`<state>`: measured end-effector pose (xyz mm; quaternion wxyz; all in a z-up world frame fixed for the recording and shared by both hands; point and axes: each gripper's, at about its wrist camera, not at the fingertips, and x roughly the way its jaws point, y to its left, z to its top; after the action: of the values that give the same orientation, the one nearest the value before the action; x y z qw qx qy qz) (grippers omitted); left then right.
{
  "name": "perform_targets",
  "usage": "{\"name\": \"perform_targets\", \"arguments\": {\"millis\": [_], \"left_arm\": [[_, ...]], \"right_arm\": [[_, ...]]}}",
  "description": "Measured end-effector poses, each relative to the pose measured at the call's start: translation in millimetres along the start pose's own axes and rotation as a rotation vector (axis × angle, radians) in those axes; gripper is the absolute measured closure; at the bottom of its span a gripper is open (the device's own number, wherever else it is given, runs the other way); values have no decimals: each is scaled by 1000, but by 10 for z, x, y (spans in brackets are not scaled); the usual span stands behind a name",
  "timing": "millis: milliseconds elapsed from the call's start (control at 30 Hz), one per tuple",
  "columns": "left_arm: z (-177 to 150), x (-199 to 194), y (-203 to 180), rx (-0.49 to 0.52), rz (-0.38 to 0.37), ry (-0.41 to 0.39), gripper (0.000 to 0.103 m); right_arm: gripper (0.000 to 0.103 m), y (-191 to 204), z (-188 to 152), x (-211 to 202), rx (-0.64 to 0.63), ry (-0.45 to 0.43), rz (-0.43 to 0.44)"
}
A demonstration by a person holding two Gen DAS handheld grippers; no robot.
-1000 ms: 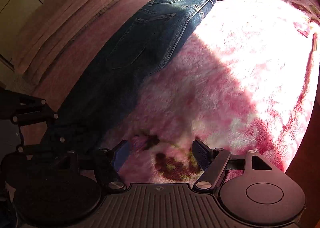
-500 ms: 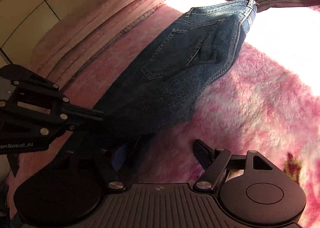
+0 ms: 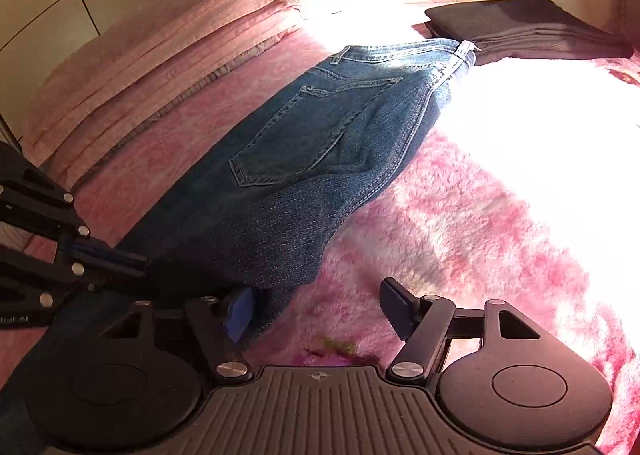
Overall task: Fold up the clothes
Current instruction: 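Release the hems and pull both grippers back from the folded jeans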
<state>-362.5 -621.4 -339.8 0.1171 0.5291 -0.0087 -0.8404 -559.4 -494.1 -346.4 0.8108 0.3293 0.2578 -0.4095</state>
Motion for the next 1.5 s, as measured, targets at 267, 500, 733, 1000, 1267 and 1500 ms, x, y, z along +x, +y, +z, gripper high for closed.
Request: {"name": "perform_targets", "arguments": {"millis": [267, 500, 733, 1000, 1267, 1500], "left_arm": [[-63, 50, -142, 15, -24, 22, 92], [-122, 64, -292, 16, -16, 28, 85], [-176, 103, -336, -12, -15, 37, 83], [-172, 135, -326, -33, -8, 33, 80], [-172, 183, -343, -32, -1, 47, 80], [-317, 99, -375, -95, 27, 111, 79]], "right_arm": [[36, 145, 86, -184, -226, -31, -153], [43, -1, 26, -317, -173, 4, -179], [43, 135, 110, -35, -458, -21, -195], [43, 325, 56, -143, -776, -36, -321], [43, 218, 95, 164, -970, 10, -328], [43, -120, 114, 58, -842, 164, -307]]}}
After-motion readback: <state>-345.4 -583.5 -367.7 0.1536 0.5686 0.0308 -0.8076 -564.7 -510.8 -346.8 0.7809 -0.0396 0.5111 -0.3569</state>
